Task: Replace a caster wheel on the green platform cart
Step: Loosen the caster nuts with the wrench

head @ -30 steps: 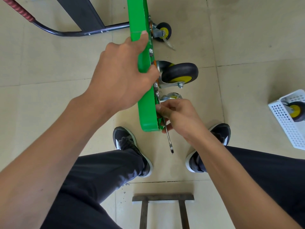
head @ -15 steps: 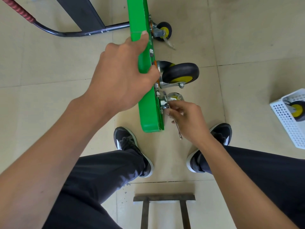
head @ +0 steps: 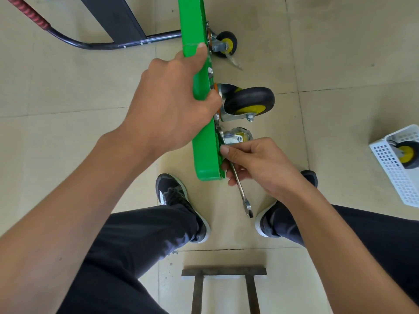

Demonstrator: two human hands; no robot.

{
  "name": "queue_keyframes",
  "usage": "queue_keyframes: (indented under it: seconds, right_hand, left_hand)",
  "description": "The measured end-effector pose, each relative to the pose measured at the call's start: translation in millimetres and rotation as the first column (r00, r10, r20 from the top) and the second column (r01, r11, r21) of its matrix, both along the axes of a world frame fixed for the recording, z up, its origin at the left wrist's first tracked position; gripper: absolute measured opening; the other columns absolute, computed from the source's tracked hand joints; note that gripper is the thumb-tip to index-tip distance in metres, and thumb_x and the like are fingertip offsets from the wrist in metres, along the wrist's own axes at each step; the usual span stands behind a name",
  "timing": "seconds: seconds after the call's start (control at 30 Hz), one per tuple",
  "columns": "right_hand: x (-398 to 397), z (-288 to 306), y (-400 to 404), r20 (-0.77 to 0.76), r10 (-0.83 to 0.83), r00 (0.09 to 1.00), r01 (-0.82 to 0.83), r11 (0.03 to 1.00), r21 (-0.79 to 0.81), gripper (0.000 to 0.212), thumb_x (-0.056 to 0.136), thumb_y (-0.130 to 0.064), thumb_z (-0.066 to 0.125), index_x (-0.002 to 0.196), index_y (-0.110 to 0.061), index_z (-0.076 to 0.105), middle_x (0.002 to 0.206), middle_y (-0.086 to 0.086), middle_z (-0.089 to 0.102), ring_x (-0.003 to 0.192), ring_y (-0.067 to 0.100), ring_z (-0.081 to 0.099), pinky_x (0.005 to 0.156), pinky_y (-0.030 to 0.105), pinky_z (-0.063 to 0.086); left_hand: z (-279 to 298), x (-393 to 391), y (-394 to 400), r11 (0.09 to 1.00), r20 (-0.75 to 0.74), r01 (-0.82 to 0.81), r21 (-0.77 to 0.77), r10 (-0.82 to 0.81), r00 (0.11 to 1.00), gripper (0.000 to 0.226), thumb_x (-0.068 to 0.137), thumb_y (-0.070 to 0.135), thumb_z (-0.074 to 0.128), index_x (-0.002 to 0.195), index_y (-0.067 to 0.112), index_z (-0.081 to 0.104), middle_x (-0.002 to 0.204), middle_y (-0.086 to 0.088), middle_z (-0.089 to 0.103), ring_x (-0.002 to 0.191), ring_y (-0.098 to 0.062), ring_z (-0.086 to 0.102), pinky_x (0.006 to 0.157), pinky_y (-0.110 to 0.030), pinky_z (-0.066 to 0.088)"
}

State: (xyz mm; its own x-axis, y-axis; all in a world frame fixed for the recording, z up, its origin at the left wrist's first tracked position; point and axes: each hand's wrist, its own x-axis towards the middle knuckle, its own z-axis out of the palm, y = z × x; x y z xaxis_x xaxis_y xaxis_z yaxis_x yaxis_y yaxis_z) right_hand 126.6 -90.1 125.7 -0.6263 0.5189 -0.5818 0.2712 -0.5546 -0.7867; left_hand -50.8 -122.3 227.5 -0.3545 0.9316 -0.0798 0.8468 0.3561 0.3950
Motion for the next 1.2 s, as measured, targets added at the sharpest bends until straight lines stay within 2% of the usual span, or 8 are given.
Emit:
queue_keyframes:
  seconds: [0.33,0.53,0.6,0.67,0.8,0.9,1.07,1.2]
  right_hand:
    - [-17.2,2.7,2.0,0.050,-0.003,0.999,0.002,1.000,0.013,0.032,0.097,-0.017,0.064,0.103,0.014,0.068,0.081,0.023,0.065,0.055,0.022,0.064,0.049,0.027,0.054]
    - [-16.9,-11.6,1.2,0.211,0.044,0.976,-0.091,0.972,0.216,0.011,0.096,-0.017,0.067,0.095,-0.006,0.068,0.096,0.020,0.072,0.073,0.025,0.072,0.054,0.032,0.058]
    - [-17.1,-24.2,3.0,0.283,0.045,0.958,-0.159,0.905,0.395,0.009,0.094,-0.019,0.069,0.096,-0.011,0.069,0.095,0.015,0.072,0.082,0.030,0.070,0.067,0.044,0.060]
    - [-16.8,-32.0,4.2,0.338,0.019,0.941,-0.217,0.801,0.558,0.011,0.092,-0.017,0.070,0.102,-0.013,0.072,0.096,0.006,0.073,0.087,0.025,0.068,0.078,0.047,0.056]
    - [-12.9,-36.9,4.3,0.355,-0.033,0.934,-0.254,0.636,0.728,0.013,0.092,-0.017,0.068,0.103,-0.014,0.072,0.096,0.006,0.074,0.088,0.026,0.065,0.076,0.044,0.053]
    - [-2.7,-40.7,3.0,0.384,0.004,0.924,-0.286,0.673,0.682,0.013,0.094,-0.020,0.066,0.102,-0.013,0.073,0.090,0.008,0.071,0.083,0.028,0.064,0.073,0.048,0.053]
    - [16.1,-28.6,1.0,0.288,0.037,0.957,-0.134,0.937,0.322,0.008,0.095,-0.018,0.068,0.091,-0.013,0.073,0.083,0.010,0.072,0.072,0.028,0.071,0.066,0.043,0.063]
    - [10.0,-14.3,1.6,0.163,0.073,0.984,-0.094,0.988,0.126,0.019,0.094,-0.014,0.069,0.097,0.004,0.072,0.078,0.016,0.069,0.064,0.026,0.066,0.062,0.044,0.063]
  left_hand:
    - [0.1,1.6,0.2,1.000,-0.023,0.004,-0.008,-0.004,1.000,0.069,0.091,0.044,0.049,0.154,0.020,0.036,0.144,-0.009,0.055,0.117,-0.031,0.061,0.103,-0.043,0.048]
    - [1.2,1.4,0.7,1.000,-0.008,-0.020,-0.019,0.020,1.000,0.072,0.087,0.046,0.047,0.153,0.020,0.036,0.140,-0.011,0.059,0.113,-0.032,0.062,0.102,-0.047,0.048]
    - [1.0,1.5,0.5,0.999,-0.004,-0.022,-0.025,0.022,1.000,0.071,0.088,0.045,0.048,0.154,0.020,0.036,0.139,-0.011,0.059,0.111,-0.032,0.063,0.101,-0.048,0.048]
    - [0.8,1.3,0.5,0.999,0.005,-0.028,-0.028,0.029,1.000,0.071,0.089,0.045,0.049,0.154,0.021,0.036,0.138,-0.011,0.060,0.109,-0.031,0.064,0.101,-0.047,0.048]
    - [0.2,1.0,0.4,0.999,0.020,-0.033,-0.026,0.033,0.999,0.071,0.088,0.046,0.049,0.154,0.021,0.036,0.139,-0.009,0.060,0.105,-0.030,0.065,0.102,-0.046,0.047]
    - [0.9,0.7,0.0,0.999,0.021,-0.028,-0.025,0.028,0.999,0.072,0.087,0.046,0.048,0.154,0.021,0.036,0.140,-0.009,0.059,0.109,-0.031,0.064,0.102,-0.047,0.047]
    - [1.0,0.7,-0.2,1.000,0.007,-0.016,-0.022,0.017,1.000,0.069,0.090,0.042,0.050,0.154,0.020,0.036,0.141,-0.010,0.058,0.110,-0.032,0.064,0.104,-0.046,0.046]
    - [0.4,0.2,0.2,1.000,0.005,-0.016,-0.015,0.016,1.000,0.067,0.091,0.040,0.052,0.154,0.020,0.035,0.143,-0.009,0.056,0.117,-0.031,0.060,0.106,-0.045,0.045]
